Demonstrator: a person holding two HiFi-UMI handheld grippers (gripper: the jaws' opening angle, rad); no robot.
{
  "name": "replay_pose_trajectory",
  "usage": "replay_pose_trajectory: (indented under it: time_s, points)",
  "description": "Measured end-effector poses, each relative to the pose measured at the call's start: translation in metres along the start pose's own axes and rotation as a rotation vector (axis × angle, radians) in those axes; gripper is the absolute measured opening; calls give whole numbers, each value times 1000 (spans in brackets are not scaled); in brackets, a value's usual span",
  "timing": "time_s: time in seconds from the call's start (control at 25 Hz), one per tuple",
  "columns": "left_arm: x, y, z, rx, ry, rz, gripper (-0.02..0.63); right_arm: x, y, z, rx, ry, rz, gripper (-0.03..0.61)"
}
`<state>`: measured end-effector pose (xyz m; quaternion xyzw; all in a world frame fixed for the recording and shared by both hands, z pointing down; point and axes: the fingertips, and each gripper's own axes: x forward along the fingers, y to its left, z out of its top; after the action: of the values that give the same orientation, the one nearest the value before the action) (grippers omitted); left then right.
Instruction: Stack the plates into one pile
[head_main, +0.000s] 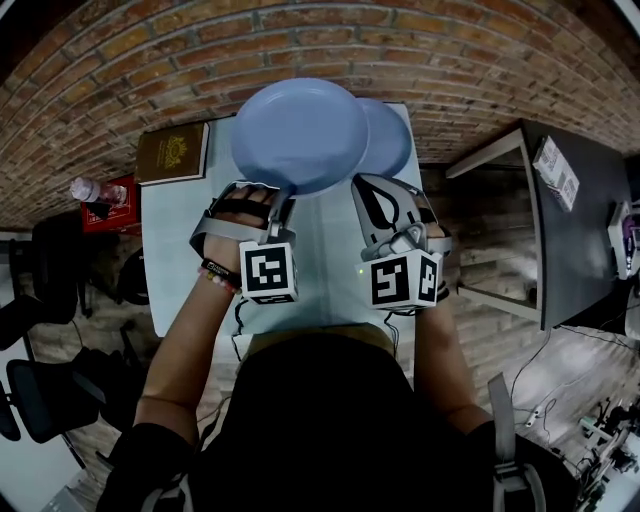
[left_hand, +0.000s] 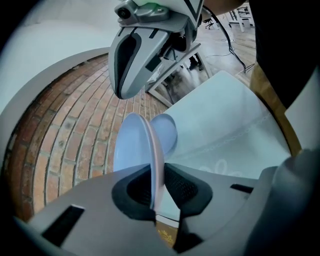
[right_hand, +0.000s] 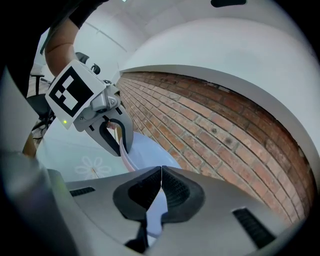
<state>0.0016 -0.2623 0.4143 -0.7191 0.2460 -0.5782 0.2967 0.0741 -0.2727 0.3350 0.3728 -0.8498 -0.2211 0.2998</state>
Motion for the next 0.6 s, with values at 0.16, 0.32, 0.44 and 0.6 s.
replay_pose_trajectory:
  time_s: [0.16,0.32,0.44,0.6]
  points:
    - [18,3,34,-9,-33,-10,69,-13,-17,-26,10,21,-12,35]
    - [35,1,63,-10,-58,-22,70,-23,-31,-54,21,44,-20,35]
    - [48,-4,81,-11,-74,-36,71,-29,-37,-73,27,64,-22,35]
    - [63,-12,98,-3,-75,-64,71,-35,-42,-93,33,78,-17,35]
